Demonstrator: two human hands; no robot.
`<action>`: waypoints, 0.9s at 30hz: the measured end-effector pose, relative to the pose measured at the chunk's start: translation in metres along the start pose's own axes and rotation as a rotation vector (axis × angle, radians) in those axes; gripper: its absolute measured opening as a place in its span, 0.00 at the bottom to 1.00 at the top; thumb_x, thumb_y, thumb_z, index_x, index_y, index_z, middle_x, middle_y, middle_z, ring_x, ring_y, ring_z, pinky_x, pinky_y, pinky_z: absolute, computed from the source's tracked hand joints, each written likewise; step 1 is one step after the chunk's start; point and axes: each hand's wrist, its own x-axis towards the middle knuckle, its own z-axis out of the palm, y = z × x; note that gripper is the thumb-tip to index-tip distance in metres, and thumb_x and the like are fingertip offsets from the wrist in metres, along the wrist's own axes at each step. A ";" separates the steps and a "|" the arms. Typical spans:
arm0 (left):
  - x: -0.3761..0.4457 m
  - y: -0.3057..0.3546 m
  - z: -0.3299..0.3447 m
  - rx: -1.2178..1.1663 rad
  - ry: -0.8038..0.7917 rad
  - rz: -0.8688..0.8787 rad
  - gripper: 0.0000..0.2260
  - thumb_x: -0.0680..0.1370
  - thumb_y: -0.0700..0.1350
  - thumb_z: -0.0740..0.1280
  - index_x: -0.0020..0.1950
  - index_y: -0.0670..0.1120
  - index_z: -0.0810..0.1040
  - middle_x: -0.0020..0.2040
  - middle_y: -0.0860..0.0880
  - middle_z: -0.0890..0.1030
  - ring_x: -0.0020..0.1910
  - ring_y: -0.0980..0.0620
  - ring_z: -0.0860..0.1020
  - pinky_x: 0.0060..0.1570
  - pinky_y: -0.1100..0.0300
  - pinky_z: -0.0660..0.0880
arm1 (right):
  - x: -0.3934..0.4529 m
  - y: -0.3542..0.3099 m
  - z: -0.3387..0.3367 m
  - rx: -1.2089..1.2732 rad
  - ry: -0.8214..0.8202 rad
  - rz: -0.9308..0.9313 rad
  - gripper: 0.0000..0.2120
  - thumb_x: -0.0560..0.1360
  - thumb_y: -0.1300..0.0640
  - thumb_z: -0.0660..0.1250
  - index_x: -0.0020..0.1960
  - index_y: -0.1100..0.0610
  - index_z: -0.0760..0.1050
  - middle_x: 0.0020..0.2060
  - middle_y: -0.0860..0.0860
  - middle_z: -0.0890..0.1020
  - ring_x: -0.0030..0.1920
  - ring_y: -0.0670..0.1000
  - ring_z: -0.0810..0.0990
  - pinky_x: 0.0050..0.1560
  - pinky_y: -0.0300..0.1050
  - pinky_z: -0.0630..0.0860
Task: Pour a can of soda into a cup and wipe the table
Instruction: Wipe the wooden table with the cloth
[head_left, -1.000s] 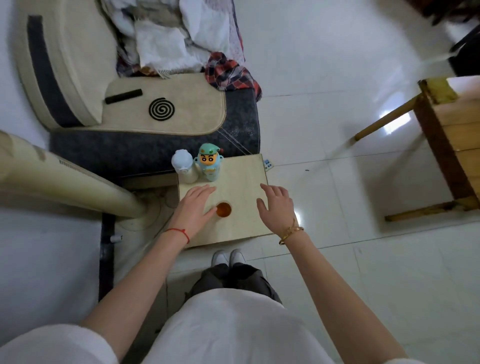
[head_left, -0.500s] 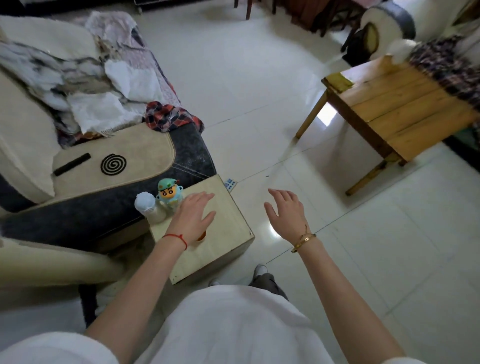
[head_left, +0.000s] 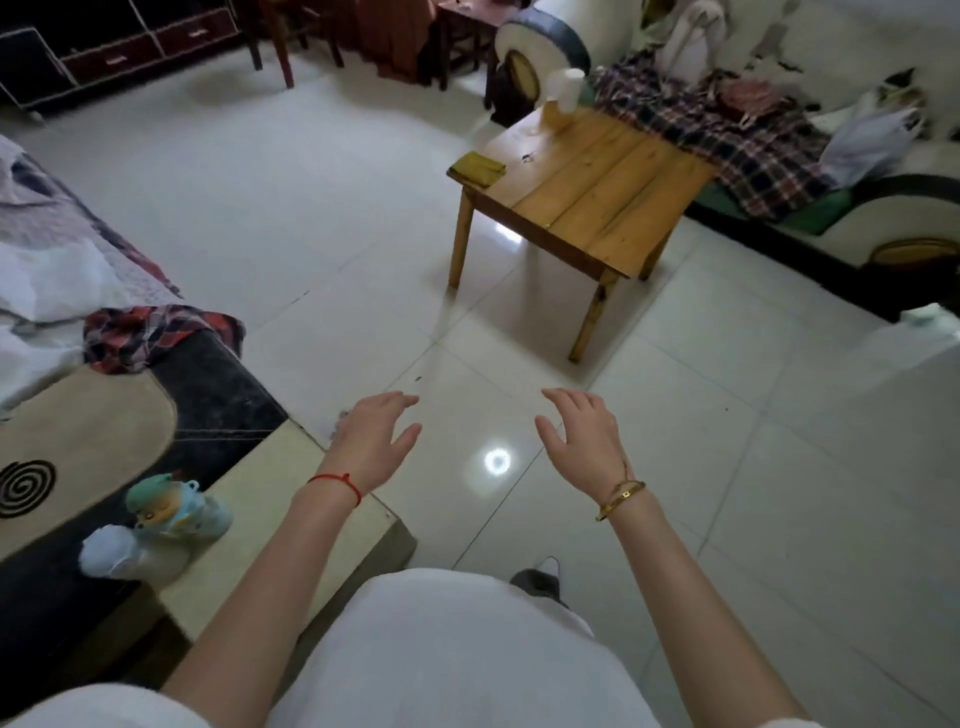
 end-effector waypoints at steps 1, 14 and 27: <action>0.011 0.016 0.006 -0.001 -0.005 0.021 0.20 0.82 0.49 0.64 0.73 0.46 0.71 0.72 0.46 0.72 0.73 0.46 0.67 0.73 0.50 0.63 | 0.002 0.015 -0.010 0.001 0.009 0.015 0.22 0.82 0.49 0.58 0.74 0.54 0.68 0.70 0.48 0.72 0.73 0.51 0.64 0.73 0.49 0.59; 0.137 0.242 0.067 -0.035 -0.018 0.293 0.17 0.82 0.47 0.63 0.70 0.46 0.73 0.68 0.48 0.76 0.69 0.48 0.71 0.69 0.49 0.68 | 0.036 0.199 -0.157 0.018 0.182 0.143 0.21 0.83 0.48 0.57 0.73 0.53 0.69 0.69 0.48 0.73 0.72 0.50 0.65 0.72 0.48 0.58; 0.279 0.358 0.112 0.037 -0.127 0.443 0.17 0.81 0.48 0.64 0.70 0.46 0.74 0.68 0.47 0.76 0.68 0.48 0.72 0.67 0.53 0.70 | 0.104 0.328 -0.198 0.084 0.213 0.359 0.20 0.83 0.48 0.57 0.72 0.54 0.70 0.68 0.49 0.75 0.71 0.52 0.68 0.72 0.48 0.61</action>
